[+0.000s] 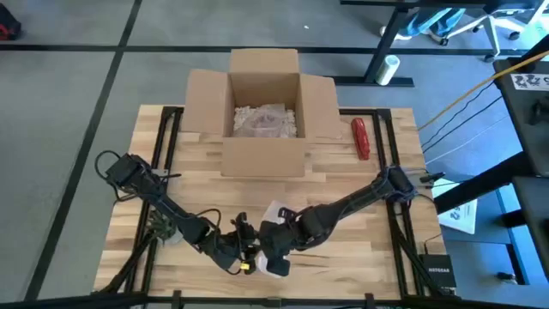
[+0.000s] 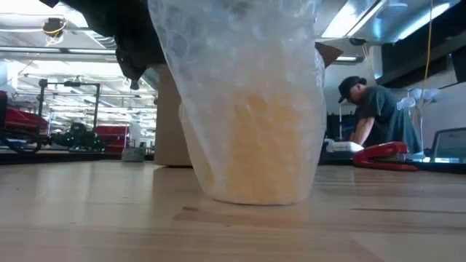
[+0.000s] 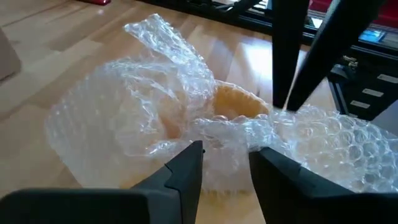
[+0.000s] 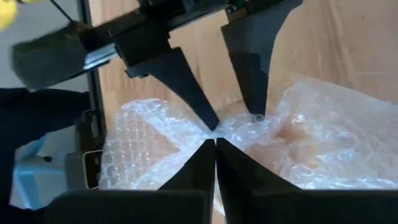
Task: Wrap mug
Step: Wrap the yellow mug with bubble wrap
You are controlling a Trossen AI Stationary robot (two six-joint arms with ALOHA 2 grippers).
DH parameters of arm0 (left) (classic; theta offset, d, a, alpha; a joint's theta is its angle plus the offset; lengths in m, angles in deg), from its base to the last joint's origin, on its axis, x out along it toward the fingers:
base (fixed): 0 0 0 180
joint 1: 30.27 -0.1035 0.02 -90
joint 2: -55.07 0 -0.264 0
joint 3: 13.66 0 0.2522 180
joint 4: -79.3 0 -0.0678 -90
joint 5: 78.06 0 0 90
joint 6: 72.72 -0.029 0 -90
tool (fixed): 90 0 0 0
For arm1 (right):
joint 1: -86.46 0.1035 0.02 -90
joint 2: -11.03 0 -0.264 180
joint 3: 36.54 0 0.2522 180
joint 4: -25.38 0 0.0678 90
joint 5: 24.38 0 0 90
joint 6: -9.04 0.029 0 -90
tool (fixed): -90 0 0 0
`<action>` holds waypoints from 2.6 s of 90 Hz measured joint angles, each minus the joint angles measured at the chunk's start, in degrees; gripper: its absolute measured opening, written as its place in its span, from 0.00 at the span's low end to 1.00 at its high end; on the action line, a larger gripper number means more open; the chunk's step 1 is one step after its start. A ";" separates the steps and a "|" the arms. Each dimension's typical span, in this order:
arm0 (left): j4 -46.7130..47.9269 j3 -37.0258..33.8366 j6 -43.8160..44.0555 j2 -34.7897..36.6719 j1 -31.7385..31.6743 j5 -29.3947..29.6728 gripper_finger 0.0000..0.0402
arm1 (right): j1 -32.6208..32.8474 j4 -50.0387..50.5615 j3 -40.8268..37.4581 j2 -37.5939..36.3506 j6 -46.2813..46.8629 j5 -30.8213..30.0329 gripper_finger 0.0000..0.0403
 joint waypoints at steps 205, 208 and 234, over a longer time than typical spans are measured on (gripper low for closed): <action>10.08 0.00 8.76 2.43 5.84 7.98 0.28 | -3.37 5.59 3.00 3.66 3.00 4.62 0.00; 10.08 0.00 8.76 2.43 5.80 7.94 0.28 | -3.37 6.37 3.94 3.63 2.91 4.03 0.00; 10.11 0.00 8.52 2.43 4.80 7.60 0.28 | -1.73 8.25 10.97 3.49 -0.36 -6.17 0.00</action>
